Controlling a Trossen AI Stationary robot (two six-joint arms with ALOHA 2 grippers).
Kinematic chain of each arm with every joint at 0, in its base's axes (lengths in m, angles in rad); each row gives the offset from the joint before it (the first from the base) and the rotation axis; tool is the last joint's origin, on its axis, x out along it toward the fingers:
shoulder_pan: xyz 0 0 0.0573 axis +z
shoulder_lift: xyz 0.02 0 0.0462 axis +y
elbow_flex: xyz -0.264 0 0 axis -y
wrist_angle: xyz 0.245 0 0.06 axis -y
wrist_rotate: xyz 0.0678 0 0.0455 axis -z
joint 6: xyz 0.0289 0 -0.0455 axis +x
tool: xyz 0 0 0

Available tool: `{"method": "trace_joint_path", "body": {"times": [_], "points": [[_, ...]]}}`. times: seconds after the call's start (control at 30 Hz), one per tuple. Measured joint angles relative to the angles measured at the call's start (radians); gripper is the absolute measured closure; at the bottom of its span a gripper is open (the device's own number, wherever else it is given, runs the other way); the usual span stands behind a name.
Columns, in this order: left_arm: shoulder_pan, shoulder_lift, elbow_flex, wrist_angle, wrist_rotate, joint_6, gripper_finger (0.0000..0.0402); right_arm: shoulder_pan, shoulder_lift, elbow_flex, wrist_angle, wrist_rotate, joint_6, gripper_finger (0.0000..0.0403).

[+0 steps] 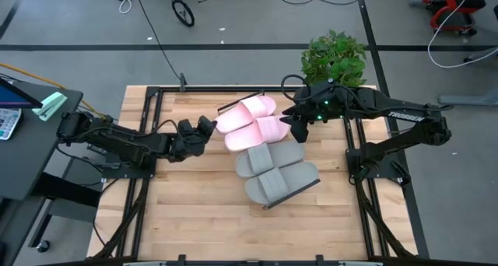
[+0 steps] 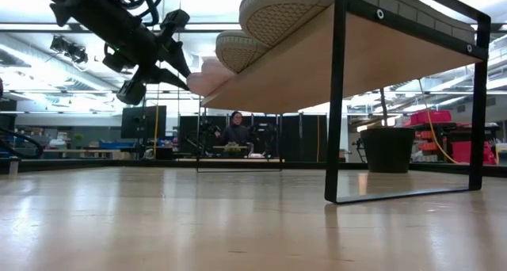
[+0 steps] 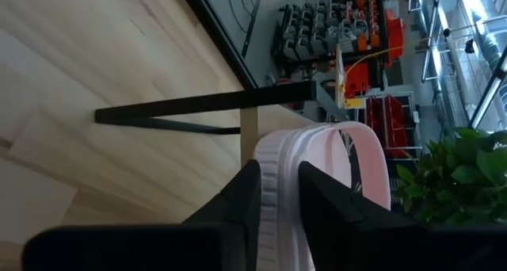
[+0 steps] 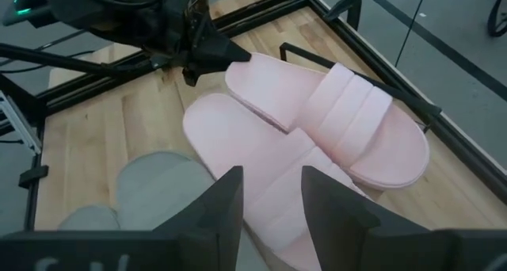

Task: Pick and place slides into the shelf
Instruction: Adjust the pink slippers

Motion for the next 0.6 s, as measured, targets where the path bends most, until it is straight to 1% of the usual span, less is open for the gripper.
{"method": "trace_joint_path", "body": {"times": [0.17, 0.43, 0.6], "points": [[0.013, 0.000, 0.000, 0.002, -0.005, 0.005, 0.0303, 0.000, 0.000, 0.000, 0.000, -0.007, 0.006, 0.0269], [0.009, 0.000, 0.000, 0.002, -0.009, 0.006, 0.0295, 0.000, 0.000, 0.000, -0.002, -0.009, 0.005, 0.0269], [0.003, 0.000, 0.000, -0.007, -0.014, 0.019, 0.0265, 0.000, 0.000, 0.000, -0.013, -0.011, 0.005, 0.0269]]}}
